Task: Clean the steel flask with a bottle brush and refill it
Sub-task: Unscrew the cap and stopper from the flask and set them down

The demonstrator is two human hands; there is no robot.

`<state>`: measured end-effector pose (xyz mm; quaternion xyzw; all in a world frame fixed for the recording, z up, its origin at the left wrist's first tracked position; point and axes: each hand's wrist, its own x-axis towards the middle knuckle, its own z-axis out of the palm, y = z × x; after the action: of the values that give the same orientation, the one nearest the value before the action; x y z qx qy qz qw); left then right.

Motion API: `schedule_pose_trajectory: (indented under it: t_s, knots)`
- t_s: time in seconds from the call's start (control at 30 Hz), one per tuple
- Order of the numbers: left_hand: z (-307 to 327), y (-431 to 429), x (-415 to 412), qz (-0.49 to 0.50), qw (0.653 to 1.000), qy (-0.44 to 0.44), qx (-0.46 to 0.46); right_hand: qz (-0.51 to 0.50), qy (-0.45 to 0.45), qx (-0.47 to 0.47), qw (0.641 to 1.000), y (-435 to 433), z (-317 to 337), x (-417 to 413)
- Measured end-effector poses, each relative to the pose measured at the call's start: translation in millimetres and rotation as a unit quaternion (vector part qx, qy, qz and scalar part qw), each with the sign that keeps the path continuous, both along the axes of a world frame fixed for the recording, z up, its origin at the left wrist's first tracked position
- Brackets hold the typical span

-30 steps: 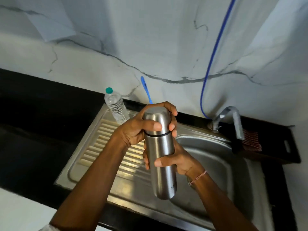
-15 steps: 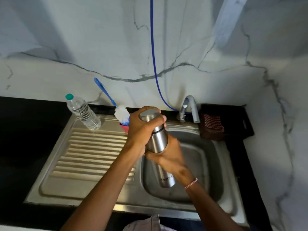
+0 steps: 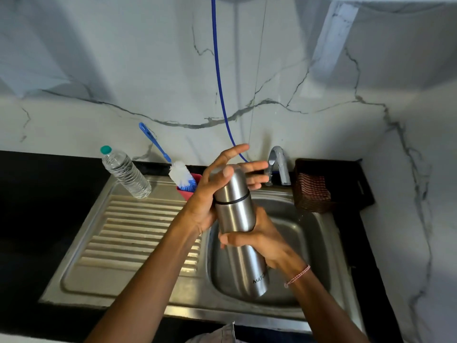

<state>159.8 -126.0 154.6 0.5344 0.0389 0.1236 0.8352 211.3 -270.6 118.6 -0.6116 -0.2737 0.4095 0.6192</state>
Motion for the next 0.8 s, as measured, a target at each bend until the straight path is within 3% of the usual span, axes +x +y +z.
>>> schedule_pose_trajectory:
  t_s: [0.1,0.2,0.27,0.33,0.43,0.53,0.8]
  knots:
    - [10,-6,1,0.052,0.998,0.040,0.011,-0.024,-0.005,-0.005,1.000,0,4,-4]
    - [9,-10,1,0.126,0.984,0.100,0.078,-0.103,-0.085,-0.063,0.989,4,1,-6]
    - [5,-8,-3,0.115,0.979,0.122,0.116,-0.162,-0.145,-0.120,0.969,7,-2,-7]
    - [-1,-4,-7,0.065,0.987,0.112,0.098,-0.194,-0.169,-0.145,0.955,8,-5,-7]
    - [-4,5,-14,0.033,0.993,0.088,0.077,-0.212,-0.174,-0.151,0.950,7,-8,-6]
    - [-2,9,-13,0.075,0.982,0.113,0.128,-0.215,-0.200,-0.164,0.942,8,-8,-8]
    - [5,3,-6,0.187,0.959,0.141,0.161,-0.231,-0.254,-0.195,0.919,11,-2,-12]
